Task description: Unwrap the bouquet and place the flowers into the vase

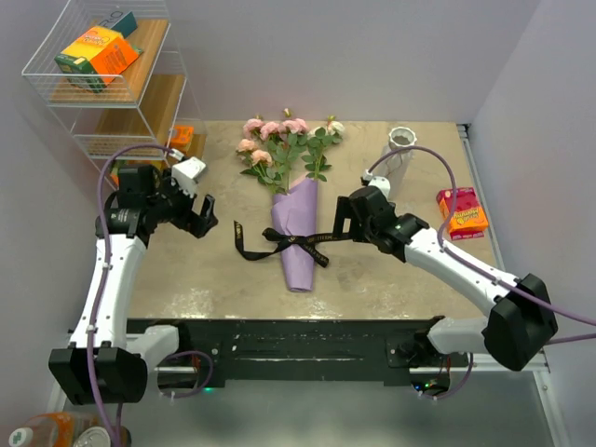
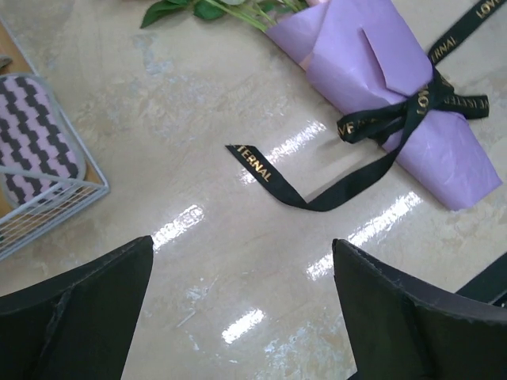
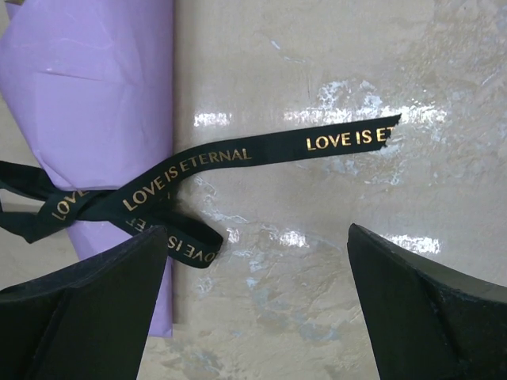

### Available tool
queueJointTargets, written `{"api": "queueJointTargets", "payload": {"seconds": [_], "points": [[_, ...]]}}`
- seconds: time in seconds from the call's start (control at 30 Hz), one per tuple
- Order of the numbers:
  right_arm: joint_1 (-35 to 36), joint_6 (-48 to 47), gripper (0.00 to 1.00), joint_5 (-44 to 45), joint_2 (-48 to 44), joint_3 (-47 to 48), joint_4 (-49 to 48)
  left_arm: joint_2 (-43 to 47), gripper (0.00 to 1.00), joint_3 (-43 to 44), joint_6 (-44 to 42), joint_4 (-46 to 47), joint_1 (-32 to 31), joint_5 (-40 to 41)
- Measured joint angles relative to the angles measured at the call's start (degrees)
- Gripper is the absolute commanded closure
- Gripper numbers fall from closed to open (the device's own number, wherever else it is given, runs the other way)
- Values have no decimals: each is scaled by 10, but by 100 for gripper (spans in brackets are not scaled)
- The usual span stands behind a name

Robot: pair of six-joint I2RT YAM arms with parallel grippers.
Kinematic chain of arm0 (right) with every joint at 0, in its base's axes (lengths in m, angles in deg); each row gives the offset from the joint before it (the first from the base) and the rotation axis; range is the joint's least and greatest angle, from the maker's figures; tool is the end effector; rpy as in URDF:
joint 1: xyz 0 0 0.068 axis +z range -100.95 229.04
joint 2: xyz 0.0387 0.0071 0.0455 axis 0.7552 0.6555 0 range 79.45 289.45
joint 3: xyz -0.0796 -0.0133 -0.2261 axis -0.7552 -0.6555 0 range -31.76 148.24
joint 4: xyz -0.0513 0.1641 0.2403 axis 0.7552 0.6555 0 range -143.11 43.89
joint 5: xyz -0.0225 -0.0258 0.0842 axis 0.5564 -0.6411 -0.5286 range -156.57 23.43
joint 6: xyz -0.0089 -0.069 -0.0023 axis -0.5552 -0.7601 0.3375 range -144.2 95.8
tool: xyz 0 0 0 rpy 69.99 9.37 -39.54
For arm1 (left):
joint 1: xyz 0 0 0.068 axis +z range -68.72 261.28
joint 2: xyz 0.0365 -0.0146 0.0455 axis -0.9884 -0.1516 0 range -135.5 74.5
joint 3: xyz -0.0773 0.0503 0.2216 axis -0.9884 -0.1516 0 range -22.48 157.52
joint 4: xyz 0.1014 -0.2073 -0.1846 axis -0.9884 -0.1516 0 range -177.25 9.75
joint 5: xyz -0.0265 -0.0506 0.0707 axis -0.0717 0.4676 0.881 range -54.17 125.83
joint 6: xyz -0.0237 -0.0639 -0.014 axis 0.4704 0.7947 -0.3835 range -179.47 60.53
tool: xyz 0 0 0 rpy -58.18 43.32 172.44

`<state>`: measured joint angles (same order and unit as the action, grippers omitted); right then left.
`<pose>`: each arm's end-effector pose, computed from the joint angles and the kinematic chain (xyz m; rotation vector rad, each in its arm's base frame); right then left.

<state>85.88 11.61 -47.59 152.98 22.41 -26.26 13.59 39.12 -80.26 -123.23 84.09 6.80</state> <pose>0.2736 0.1819 0.2054 0.1355 2.3307 0.2407 0.2808 -0.0137 0.2948 0.5950 2.1421 -0.3602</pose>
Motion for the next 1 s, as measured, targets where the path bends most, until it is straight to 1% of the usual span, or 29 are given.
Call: {"api": "queueJointTargets", "payload": {"seconds": [0.1,0.27,0.4,0.47,0.6,0.73,0.87,1.0], "points": [[0,17,7,0,12,-10,-6,-10,1,-5,-25,-13,-26,-10],[0,47,7,0,75,-10,-20,-43,1,-32,-38,3,-159,7],[0,61,7,0,86,-20,-34,-88,1,-43,-46,7,-213,8],[0,67,7,1,86,-22,-41,-115,1,-50,-54,23,-237,8],[0,89,8,3,99,-20,-51,-146,1,-68,-62,53,-278,19],[0,122,9,6,147,-18,-54,-183,1,-69,-72,78,-309,31],[0,151,9,6,183,-14,-55,-214,1,-73,-78,107,-323,47],[0,169,10,8,198,1,-68,-229,1,-87,-87,139,-325,70]]}}
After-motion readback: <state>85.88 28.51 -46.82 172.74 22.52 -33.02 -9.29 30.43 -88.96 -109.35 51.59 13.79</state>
